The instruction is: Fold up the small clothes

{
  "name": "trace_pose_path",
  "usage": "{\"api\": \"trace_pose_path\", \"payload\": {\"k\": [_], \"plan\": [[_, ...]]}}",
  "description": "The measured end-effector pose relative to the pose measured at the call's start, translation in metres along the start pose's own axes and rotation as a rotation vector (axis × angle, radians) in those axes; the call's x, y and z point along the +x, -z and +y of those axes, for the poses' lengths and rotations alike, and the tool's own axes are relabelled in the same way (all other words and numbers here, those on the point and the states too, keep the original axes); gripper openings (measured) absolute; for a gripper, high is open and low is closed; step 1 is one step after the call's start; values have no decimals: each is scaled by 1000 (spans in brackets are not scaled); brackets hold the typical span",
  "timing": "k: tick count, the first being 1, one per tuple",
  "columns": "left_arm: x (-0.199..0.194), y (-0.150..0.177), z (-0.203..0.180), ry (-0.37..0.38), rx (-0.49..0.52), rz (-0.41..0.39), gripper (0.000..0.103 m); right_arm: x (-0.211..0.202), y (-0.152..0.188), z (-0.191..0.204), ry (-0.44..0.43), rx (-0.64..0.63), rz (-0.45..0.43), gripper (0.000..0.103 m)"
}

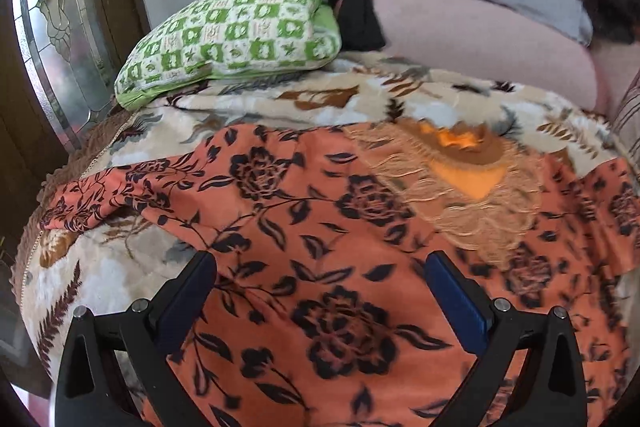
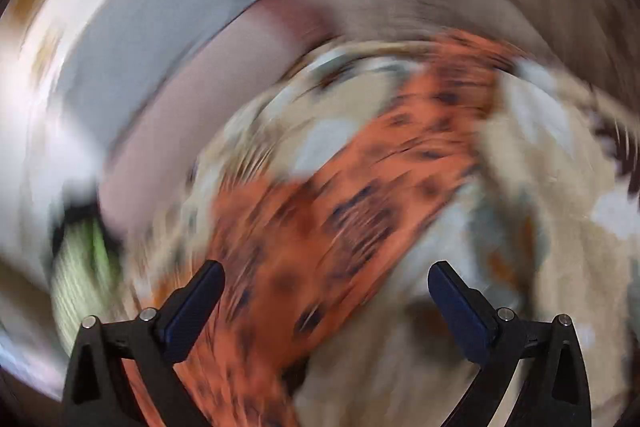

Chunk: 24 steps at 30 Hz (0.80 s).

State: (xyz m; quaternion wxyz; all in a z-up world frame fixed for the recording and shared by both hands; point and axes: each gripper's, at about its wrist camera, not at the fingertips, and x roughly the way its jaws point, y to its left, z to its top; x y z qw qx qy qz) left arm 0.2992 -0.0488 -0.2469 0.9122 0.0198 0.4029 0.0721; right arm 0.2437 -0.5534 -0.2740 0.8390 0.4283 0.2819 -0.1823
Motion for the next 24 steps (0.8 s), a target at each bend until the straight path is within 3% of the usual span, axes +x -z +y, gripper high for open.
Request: {"api": "trace_pose_path", "payload": {"k": [3, 6, 10, 15, 16, 17, 20, 24], "plan": [[9, -2, 1, 10, 4, 20, 103, 4, -29, -67, -167, 281, -83, 85], [12, 0, -5, -2, 52, 9, 103, 18, -42, -96, -204, 382, -113, 71], [22, 4, -14, -5, 91, 32, 103, 39, -57, -101, -261, 404, -150, 64], [31, 3, -22, -8, 102, 51, 103, 63, -80, -98, -214, 394, -158, 59], [32, 3, -22, -7, 101, 51, 103, 69, -81, -102, -195, 391, -143, 52], [32, 3, -23, -7, 100, 51, 103, 79, -83, -103, -169, 386, -110, 37], [33, 2, -22, -4, 94, 54, 103, 87, -90, -100, -115, 345, -70, 16], [28, 0, -15, -2, 68, 47, 103, 62, -97, -83, -168, 312, -106, 9]]}}
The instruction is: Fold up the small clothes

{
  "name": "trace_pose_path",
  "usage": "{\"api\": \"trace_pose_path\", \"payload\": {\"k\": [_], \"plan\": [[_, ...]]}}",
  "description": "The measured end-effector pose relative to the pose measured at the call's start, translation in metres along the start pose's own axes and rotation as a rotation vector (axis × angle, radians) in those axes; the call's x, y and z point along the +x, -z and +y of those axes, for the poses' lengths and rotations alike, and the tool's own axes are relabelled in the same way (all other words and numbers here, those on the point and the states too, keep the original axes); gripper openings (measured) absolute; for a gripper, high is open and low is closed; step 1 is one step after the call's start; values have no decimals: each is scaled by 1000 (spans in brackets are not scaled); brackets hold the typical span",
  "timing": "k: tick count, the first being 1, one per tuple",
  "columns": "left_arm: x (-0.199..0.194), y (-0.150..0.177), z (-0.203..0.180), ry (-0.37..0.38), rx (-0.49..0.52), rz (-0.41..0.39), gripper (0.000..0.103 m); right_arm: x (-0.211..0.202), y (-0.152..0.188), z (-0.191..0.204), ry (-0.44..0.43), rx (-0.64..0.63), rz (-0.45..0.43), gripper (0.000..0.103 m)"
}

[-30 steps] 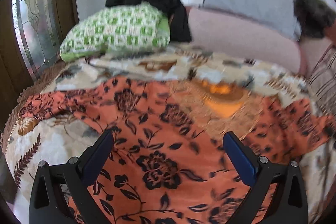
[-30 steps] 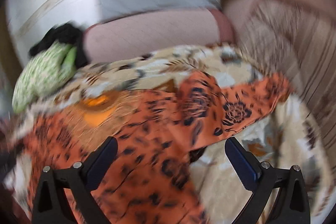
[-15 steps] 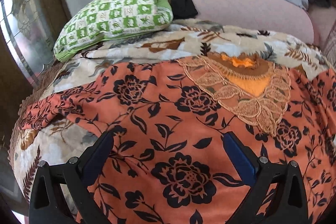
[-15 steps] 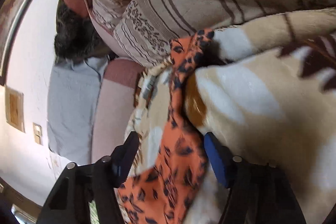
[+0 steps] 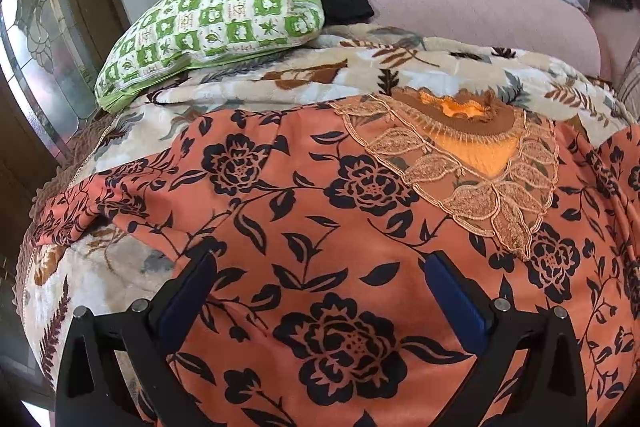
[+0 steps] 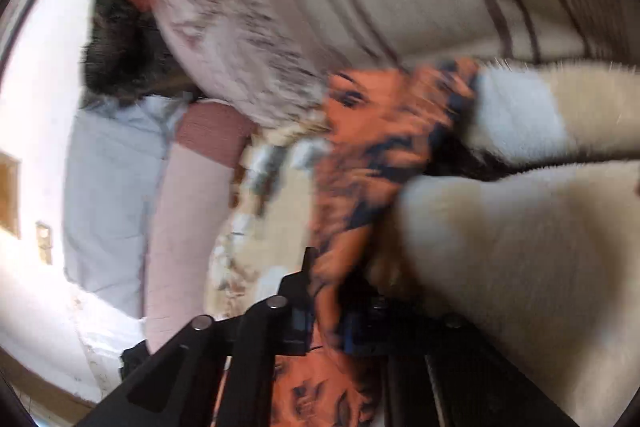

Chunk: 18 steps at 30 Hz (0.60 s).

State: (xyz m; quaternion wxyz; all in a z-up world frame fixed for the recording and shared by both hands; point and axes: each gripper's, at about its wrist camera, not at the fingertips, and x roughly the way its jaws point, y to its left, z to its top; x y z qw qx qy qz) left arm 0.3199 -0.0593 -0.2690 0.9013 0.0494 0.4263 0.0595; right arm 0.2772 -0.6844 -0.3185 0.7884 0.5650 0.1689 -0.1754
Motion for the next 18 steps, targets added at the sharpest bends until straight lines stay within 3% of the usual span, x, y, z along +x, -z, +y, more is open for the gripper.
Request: {"api": "trace_pose_path", "payload": {"k": [3, 8, 13, 18], "plan": [[-6, -3, 12, 3, -41, -13, 103, -20, 10, 46, -107, -79, 18, 8], [-14, -10, 49, -18, -137, -30, 103, -34, 56, 131, -346, -126, 157, 8], [-22, -13, 102, -64, -247, -38, 103, -24, 169, 224, -520, -242, 379, 8], [-22, -12, 158, -106, -352, -32, 103, 5, 298, 259, -569, -273, 568, 8]]}}
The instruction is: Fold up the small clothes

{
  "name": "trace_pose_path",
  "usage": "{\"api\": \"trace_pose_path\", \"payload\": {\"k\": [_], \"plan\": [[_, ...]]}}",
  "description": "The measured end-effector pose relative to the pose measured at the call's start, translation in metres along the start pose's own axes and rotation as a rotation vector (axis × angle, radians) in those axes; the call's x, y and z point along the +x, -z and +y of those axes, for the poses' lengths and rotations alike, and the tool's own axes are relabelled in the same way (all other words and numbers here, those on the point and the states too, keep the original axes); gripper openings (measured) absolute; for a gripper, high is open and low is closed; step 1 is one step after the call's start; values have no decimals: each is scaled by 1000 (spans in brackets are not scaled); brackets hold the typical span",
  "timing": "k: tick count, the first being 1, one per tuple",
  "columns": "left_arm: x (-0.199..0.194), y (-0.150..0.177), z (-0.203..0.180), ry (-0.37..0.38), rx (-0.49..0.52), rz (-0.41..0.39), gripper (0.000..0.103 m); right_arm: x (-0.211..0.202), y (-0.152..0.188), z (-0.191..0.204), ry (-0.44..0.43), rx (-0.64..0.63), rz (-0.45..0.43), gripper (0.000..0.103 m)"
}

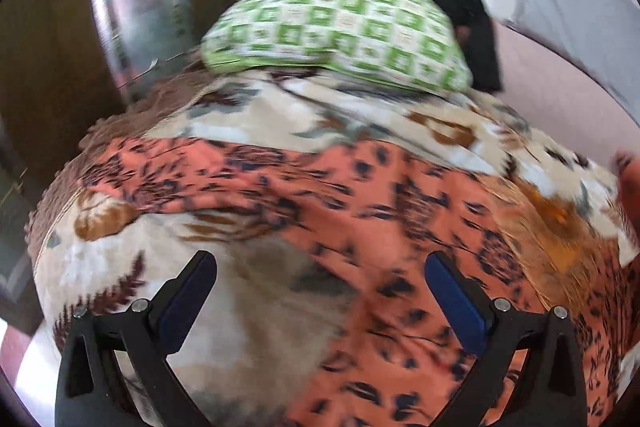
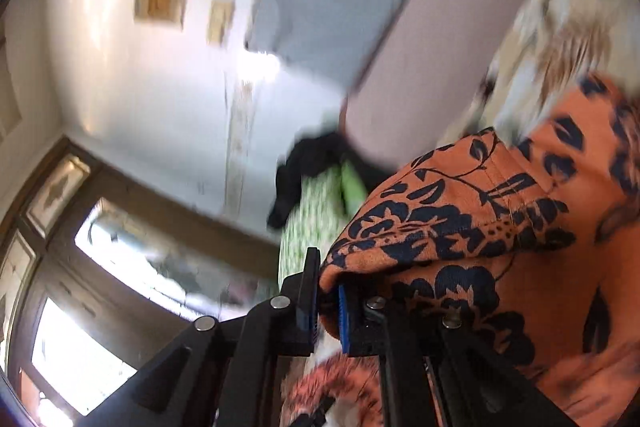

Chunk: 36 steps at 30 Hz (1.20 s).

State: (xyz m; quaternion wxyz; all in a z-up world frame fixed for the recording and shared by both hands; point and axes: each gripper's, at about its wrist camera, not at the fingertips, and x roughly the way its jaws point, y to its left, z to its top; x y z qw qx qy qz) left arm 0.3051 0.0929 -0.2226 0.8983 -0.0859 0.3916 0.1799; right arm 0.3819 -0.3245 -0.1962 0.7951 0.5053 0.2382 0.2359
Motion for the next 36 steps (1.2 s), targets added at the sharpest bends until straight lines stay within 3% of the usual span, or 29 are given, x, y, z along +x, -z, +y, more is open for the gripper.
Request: {"api": "trace_pose_path", "payload": {"k": [3, 6, 7, 8, 9, 13, 17, 20, 24, 26, 28, 29, 31, 34, 36], "plan": [[6, -8, 25, -37, -49, 7, 103, 63, 53, -9, 25, 38, 119, 10], [11, -14, 44, -40, -99, 23, 103, 118, 105, -26, 161, 34, 268, 25], [12, -15, 48, -39, -111, 26, 103, 132, 118, -36, 185, 39, 321, 48], [13, -16, 52, -36, -122, 29, 103, 144, 131, -47, 199, 56, 379, 84], [13, -17, 53, -31, -125, 31, 103, 149, 143, -58, 220, 75, 428, 88], [12, -18, 53, 0, -124, 32, 103, 144, 158, -50, 216, -14, 466, 88], [6, -15, 37, 77, -103, 33, 103, 101, 143, -28, 135, -80, 496, 88], [-6, -6, 5, 169, -15, 18, 103, 44, 122, -22, 129, -89, 381, 88], [-22, 17, -50, 262, 168, 1, 103, -9, 92, -51, 215, 9, 184, 86], [-30, 32, -81, 266, 279, -18, 103, -21, 80, -70, 258, 53, 140, 72], [-33, 48, -110, 230, 394, -45, 103, -29, 69, -91, 309, 119, 104, 67], [-33, 56, -125, 185, 443, -68, 103, -35, 64, -100, 312, 146, 94, 59], [-26, 64, -143, 129, 483, -83, 103, -36, 55, -112, 311, 186, 80, 50], [-6, 69, -156, 29, 502, -63, 103, -35, 42, -124, 355, 173, 64, 48], [12, 69, -159, -55, 494, -33, 103, -35, 35, -137, 337, 222, 63, 48]]}}
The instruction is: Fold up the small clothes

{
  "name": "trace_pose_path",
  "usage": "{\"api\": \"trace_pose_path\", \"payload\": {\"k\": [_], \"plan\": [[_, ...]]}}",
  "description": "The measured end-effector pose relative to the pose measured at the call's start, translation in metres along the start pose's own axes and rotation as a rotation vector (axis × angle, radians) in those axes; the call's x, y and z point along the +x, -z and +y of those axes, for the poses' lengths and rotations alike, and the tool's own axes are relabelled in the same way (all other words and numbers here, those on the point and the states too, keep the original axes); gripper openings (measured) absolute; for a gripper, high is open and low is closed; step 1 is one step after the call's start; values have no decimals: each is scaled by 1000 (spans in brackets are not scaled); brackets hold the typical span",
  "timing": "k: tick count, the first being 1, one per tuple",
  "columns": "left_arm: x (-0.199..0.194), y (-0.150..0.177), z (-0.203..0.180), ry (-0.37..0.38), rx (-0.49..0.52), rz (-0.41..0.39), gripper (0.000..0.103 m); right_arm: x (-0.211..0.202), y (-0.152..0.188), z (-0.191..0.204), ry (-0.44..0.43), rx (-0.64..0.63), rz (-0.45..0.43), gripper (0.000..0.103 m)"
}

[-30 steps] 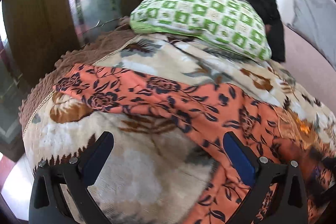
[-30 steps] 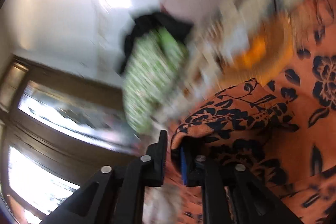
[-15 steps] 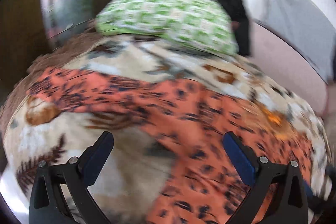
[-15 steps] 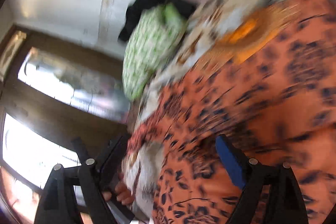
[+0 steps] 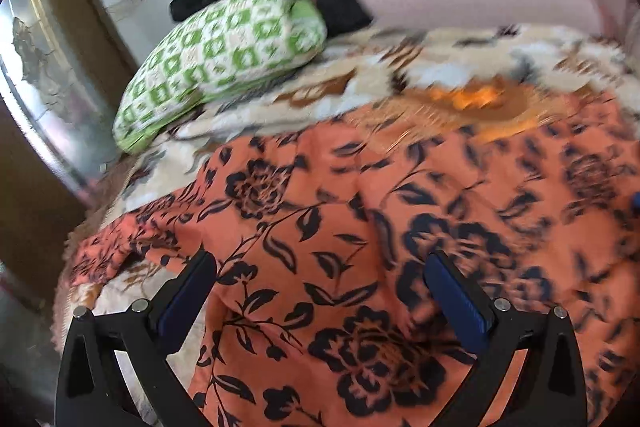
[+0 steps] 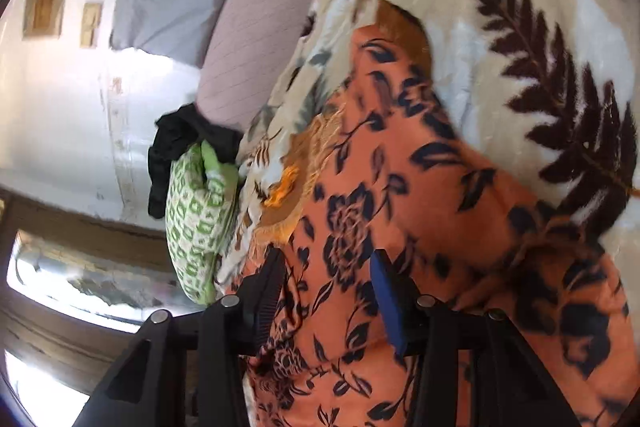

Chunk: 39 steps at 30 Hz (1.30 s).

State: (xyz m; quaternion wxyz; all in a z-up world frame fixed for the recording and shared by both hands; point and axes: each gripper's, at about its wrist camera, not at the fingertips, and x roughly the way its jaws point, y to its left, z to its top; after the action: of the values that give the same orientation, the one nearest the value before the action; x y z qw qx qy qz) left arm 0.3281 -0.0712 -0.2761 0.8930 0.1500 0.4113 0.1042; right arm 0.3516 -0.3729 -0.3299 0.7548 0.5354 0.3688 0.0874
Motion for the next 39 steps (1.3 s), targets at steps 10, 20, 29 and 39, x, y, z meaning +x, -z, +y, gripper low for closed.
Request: {"api": "trace_pose_path", "payload": {"k": [10, 20, 29, 39], "plan": [[13, -8, 73, -213, -218, 27, 103, 21, 20, 21, -5, -123, 113, 48], [10, 10, 120, -136, -310, 110, 103, 77, 59, 44, -34, -134, 223, 48], [38, 39, 221, -208, -518, 230, 103, 109, 90, 98, -188, -113, 192, 49], [30, 35, 234, -103, -580, 190, 103, 113, 149, 164, -186, -420, 326, 63]]}}
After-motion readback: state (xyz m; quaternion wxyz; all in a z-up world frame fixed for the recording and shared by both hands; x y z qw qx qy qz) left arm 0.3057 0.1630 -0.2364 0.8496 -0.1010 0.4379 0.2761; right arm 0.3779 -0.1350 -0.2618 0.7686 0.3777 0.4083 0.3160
